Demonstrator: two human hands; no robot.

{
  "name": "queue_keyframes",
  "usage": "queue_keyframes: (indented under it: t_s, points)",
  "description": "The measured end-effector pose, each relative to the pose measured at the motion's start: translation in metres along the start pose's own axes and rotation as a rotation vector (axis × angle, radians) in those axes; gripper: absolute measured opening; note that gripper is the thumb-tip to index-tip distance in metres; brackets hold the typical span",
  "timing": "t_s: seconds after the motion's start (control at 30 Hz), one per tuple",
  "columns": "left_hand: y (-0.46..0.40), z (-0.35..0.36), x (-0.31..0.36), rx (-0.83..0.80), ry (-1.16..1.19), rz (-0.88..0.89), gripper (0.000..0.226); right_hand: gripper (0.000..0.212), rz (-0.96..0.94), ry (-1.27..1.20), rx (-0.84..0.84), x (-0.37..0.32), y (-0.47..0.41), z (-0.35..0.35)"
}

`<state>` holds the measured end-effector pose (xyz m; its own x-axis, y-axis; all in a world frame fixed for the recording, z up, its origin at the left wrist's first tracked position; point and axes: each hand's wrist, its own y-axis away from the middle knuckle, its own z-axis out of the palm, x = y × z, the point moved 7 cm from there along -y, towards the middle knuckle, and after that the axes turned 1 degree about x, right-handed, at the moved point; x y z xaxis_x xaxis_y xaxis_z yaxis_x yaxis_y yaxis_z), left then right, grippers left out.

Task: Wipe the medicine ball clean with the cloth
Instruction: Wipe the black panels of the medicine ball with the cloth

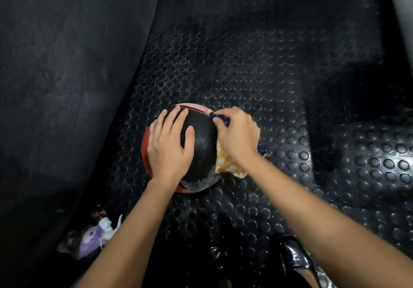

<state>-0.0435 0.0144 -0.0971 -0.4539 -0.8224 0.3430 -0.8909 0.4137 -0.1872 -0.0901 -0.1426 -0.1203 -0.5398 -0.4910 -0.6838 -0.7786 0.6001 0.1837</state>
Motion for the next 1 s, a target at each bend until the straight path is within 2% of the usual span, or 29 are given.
queue_keyframes:
  t_s: [0.1,0.2,0.27,0.4,0.53,0.7,0.83,0.93,1.0]
  points:
    - [-0.003,-0.001,-0.002,0.0,-0.015,0.021,0.052,0.021,-0.128,0.007,0.004,-0.014,0.018,0.0]
    - [0.0,0.001,0.002,-0.012,-0.032,0.022,0.051,0.02,0.024,0.016,-0.006,0.0,-0.01,0.001]
    - [-0.001,0.003,0.007,-0.01,-0.051,0.017,0.051,0.019,0.052,0.027,-0.015,0.0,-0.015,0.0]
    - [-0.003,0.003,0.007,-0.022,-0.067,0.065,0.05,0.02,-0.133,0.076,-0.035,-0.015,0.005,-0.002]
    - [0.004,0.002,0.01,0.0,-0.057,0.084,0.048,0.02,0.032,0.07,-0.056,0.002,-0.024,0.0]
    - [0.007,-0.001,0.008,0.032,-0.061,0.083,0.048,0.021,-0.166,0.097,-0.067,-0.019,0.001,0.002]
    - [0.009,0.001,0.009,0.036,-0.061,0.076,0.048,0.019,-0.012,0.07,-0.066,-0.009,-0.023,0.0]
    - [0.008,0.002,0.012,0.031,-0.076,0.063,0.048,0.02,-0.175,0.118,-0.06,-0.026,-0.006,0.001]
    - [0.007,0.001,0.01,0.033,-0.065,0.073,0.048,0.021,-0.183,0.103,-0.051,-0.022,-0.002,0.0]
